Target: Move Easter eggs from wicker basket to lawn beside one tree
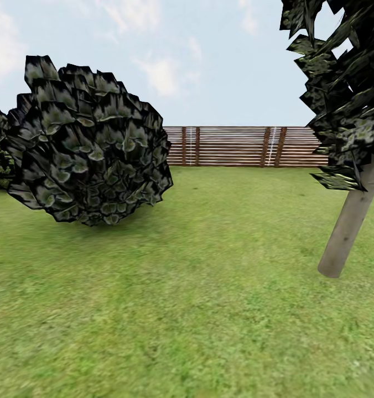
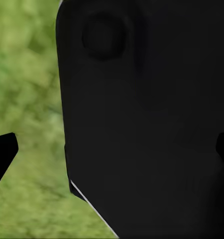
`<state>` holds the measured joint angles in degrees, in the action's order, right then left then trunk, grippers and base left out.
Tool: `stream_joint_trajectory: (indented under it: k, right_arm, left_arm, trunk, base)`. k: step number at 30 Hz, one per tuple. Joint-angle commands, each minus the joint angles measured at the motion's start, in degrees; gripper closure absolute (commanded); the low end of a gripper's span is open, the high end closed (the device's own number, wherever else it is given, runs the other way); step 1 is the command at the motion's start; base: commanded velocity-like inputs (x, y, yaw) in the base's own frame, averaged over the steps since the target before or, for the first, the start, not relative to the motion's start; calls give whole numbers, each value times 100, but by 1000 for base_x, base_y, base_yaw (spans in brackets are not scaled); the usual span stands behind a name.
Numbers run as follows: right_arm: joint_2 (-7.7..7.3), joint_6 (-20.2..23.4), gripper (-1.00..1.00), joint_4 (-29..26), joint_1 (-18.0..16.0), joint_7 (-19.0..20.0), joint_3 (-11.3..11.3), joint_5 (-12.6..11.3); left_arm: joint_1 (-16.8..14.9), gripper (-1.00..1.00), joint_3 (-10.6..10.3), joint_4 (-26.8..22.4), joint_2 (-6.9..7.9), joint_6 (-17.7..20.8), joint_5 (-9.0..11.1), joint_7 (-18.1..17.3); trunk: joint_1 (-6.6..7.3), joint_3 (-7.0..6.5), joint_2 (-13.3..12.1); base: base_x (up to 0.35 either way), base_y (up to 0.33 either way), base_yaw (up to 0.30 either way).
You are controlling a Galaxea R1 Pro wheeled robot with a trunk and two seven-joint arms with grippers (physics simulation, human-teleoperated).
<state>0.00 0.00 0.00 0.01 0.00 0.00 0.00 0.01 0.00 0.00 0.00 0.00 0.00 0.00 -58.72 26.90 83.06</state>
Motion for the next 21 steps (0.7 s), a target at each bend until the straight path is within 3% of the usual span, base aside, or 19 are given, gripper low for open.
stream_joint_trajectory:
  k: [1, 12, 21]
  right_arm:
    - [0, 0, -100, 0, -1, 0, 0, 0]
    - [-3, -107, -100, -47, -330, 29, 30, 19]
    - [8, -110, -100, -123, -335, 26, 17, 10]
  left_arm:
    - [-1, -100, 0, 0, 0, 0, 0, 0]
    - [-10, -100, 18, -253, 49, -89, 58, -12]
    - [-10, -100, 9, -578, 52, -88, 61, -9]
  trunk:
    - [0, 3, 2]
    - [0, 3, 2]
    - [0, 3, 2]
  base:
    - [0, 0, 0]
    - [0, 0, 0]
    - [0, 0, -8]
